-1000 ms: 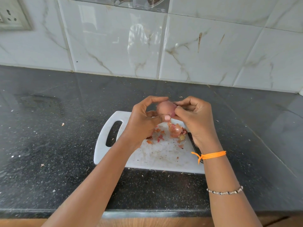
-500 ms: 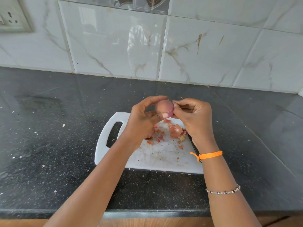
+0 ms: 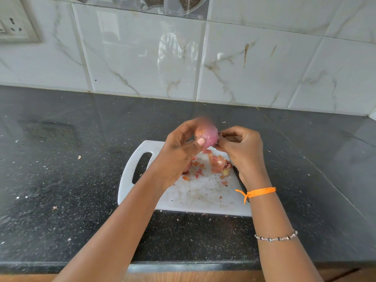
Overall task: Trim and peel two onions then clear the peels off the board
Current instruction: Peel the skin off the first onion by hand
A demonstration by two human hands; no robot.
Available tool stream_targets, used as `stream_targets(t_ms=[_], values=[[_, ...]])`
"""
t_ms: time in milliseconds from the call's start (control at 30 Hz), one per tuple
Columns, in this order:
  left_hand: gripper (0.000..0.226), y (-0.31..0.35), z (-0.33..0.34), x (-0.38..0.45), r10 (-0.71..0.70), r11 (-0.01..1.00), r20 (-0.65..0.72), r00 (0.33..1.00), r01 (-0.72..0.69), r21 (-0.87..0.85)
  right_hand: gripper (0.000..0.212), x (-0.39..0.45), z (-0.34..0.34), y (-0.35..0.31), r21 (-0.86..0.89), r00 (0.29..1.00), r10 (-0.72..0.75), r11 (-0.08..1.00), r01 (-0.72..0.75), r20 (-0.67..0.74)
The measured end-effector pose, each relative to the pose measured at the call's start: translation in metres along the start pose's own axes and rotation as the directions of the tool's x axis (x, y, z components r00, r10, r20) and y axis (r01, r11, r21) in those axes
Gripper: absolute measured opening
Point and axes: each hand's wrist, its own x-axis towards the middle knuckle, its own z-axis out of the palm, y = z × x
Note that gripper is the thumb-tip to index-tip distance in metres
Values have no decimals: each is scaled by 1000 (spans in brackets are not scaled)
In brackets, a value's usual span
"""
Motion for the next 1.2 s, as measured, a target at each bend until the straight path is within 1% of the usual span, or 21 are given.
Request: stream_targets(t_ms=[67, 133, 167, 200, 233, 300, 333, 367, 400, 433, 467, 500, 533, 600, 633, 700, 767, 833, 900, 1000, 1200], values=[[40, 0, 0, 0, -22, 999, 7, 1000, 22, -32, 6, 1, 0, 4, -179, 998, -66, 982, 61, -20], [40, 2, -3, 0, -20, 992, 11, 1000, 21, -124, 8, 1, -3, 8, -371, 988, -148, 921, 120, -49], [40, 3, -4, 1, -17, 984, 10, 1000, 19, -176, 10, 2, -4, 9, -396, 987, -153, 910, 125, -41], [40, 5, -5, 1, -19, 976, 9, 1000, 21, -219, 10, 2, -5, 9, -383, 991, -131, 916, 117, -10], [42, 5, -5, 1, -28, 967, 10, 1000, 29, -253, 8, 2, -4, 10, -376, 994, -100, 920, 109, 44], [42, 3, -5, 2, -53, 954, 31, 998, 59, -295, 17, 0, -2, 7, -414, 986, -42, 904, 106, 159], [42, 2, -4, 2, -68, 951, 40, 997, 76, -300, 20, -1, -1, 5, -409, 982, -39, 906, 112, 182], [42, 1, -4, 2, -84, 951, 43, 996, 93, -295, 21, -2, 1, 1, -352, 983, -58, 928, 118, 176], [42, 1, -4, 2, -97, 952, 46, 994, 106, -287, 21, -3, 1, -2, -242, 985, -80, 963, 117, 154], [42, 1, -4, 2, -107, 953, 42, 993, 114, -281, 22, -4, 1, -5, -95, 987, -83, 991, 96, 141], [40, 1, -5, 3, -115, 953, 34, 993, 120, -280, 21, -5, -1, -7, 42, 985, -77, 997, 72, 153], [38, 0, -6, 4, -123, 952, 23, 992, 124, -281, 19, -5, -2, -9, 126, 981, -82, 990, 61, 177], [35, 0, -6, 4, -132, 950, 8, 991, 128, -283, 17, -5, -2, -10, 146, 976, -98, 987, 70, 196], [34, 0, -6, 4, -143, 953, -12, 990, 134, -272, 12, -6, -2, -9, 127, 969, -125, 987, 99, 211], [38, 0, -6, 4, -139, 961, -15, 990, 131, -243, 11, -6, -2, -10, 118, 969, -131, 987, 108, 210], [53, 0, -6, 4, -126, 984, -20, 992, 122, -133, 10, -6, -2, -10, 110, 970, -141, 987, 120, 200], [60, 0, -5, 3, -119, 993, -49, 992, 120, 0, 10, -7, -2, -10, 77, 966, -162, 986, 149, 202], [57, -1, -5, 2, -97, 988, -92, 991, 107, 110, 12, -7, -2, -10, 29, 958, -186, 982, 184, 216], [54, -1, -5, 2, -59, 979, -103, 993, 78, 186, 14, -7, -2, -10, 11, 957, -190, 981, 192, 221], [52, 1, -4, 1, -23, 972, -76, 997, 40, 231, 13, -5, -4, -10, 36, 957, -198, 980, 194, 211], [51, 6, -5, 0, 1, 970, -36, 999, 8, 241, 16, -4, -6, -9, 103, 949, -223, 973, 205, 221]])
